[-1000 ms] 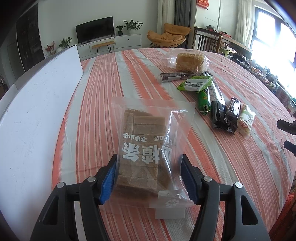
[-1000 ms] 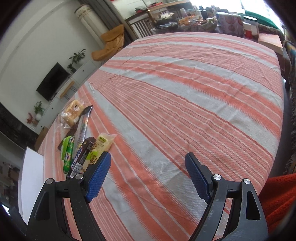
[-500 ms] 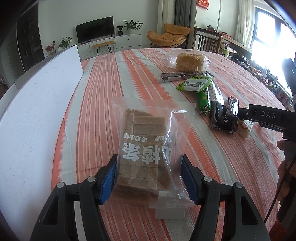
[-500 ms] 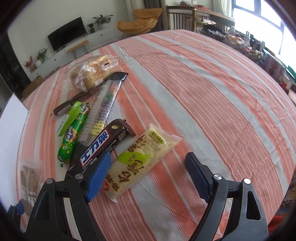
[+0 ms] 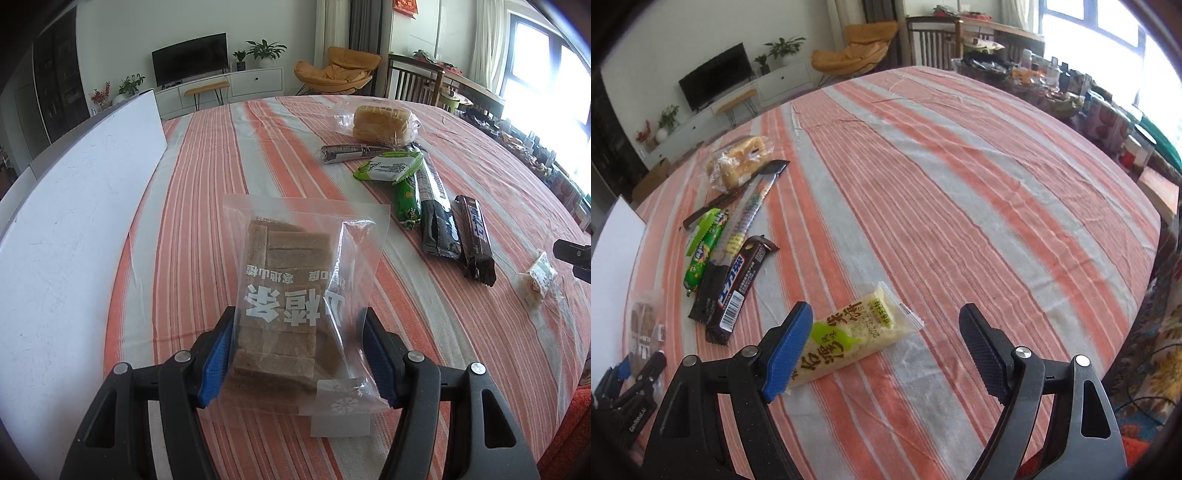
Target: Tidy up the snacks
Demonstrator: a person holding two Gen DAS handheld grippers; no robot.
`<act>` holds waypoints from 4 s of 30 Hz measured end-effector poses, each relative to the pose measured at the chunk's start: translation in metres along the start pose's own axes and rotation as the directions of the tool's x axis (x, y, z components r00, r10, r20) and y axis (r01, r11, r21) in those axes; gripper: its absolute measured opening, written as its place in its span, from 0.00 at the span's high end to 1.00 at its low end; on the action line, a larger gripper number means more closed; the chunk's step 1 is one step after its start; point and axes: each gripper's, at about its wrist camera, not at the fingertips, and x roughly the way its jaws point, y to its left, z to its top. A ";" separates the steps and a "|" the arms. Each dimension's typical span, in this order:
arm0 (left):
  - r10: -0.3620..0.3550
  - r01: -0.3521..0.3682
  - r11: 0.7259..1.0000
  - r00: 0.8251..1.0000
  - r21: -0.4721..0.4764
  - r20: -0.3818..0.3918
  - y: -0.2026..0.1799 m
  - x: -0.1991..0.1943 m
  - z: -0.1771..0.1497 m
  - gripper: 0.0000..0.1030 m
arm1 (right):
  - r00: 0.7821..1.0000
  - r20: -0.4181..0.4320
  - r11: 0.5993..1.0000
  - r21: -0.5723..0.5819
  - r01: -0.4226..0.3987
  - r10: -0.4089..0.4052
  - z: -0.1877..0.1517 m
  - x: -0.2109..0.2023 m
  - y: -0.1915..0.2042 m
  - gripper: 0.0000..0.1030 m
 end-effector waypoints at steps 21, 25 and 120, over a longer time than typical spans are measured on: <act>0.000 0.000 1.000 1.000 0.000 0.000 0.000 0.000 0.000 0.38 | 0.989 0.126 0.962 0.247 -0.113 0.084 -0.001 -0.014 -0.042 0.18; -0.001 0.001 1.000 1.000 0.000 -0.001 0.000 0.000 0.000 0.38 | 0.987 0.129 0.958 0.256 -0.129 0.098 -0.002 -0.015 -0.045 0.18; -0.228 0.228 0.974 0.971 0.006 0.068 -0.040 -0.105 0.027 0.01 | 0.994 0.061 0.991 -0.089 0.099 -0.094 -0.003 0.020 0.054 0.30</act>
